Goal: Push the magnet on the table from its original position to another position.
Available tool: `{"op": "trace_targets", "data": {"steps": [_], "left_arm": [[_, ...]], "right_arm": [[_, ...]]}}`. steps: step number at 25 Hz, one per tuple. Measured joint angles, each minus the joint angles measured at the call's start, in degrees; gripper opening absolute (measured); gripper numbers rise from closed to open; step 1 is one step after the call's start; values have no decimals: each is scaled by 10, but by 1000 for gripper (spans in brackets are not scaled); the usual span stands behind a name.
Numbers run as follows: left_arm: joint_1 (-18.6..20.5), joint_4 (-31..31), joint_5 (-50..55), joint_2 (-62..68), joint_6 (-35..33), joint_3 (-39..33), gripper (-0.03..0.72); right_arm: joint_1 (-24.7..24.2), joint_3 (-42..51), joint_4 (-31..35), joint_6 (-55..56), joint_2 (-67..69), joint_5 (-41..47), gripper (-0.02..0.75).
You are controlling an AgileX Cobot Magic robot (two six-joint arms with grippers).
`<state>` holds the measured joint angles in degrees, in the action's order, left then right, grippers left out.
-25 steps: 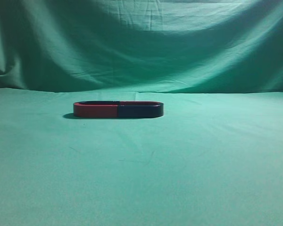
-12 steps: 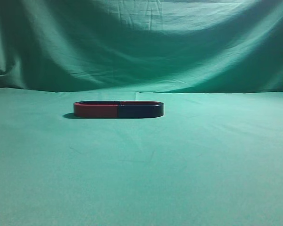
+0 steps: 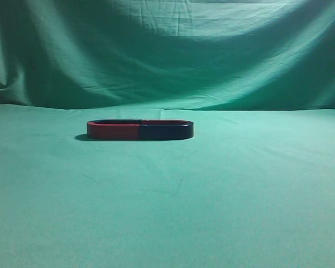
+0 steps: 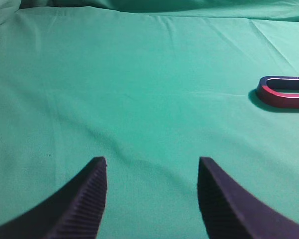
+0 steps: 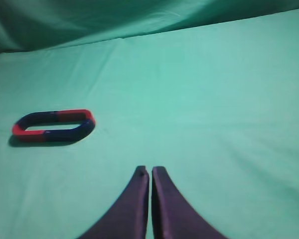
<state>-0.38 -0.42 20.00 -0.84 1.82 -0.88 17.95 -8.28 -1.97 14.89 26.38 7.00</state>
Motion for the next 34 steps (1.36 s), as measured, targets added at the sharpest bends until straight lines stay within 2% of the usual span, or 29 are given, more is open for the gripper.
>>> {"op": "trace_targets", "data": {"steps": [8,13,19,34], "left_arm": [[0,0,0,0,0,0,372],[0,0,0,0,0,0,372],[0,0,0,0,0,0,372],[0,0,0,0,0,0,372]], "right_arm": [[-121,93,-10,-1,-189,30,0],[-181,98,-20,-1,-267,82,0],[-193,99,-54,-1,-268,142,0],[-193,99,-62,-1,-270,155,0]]}}
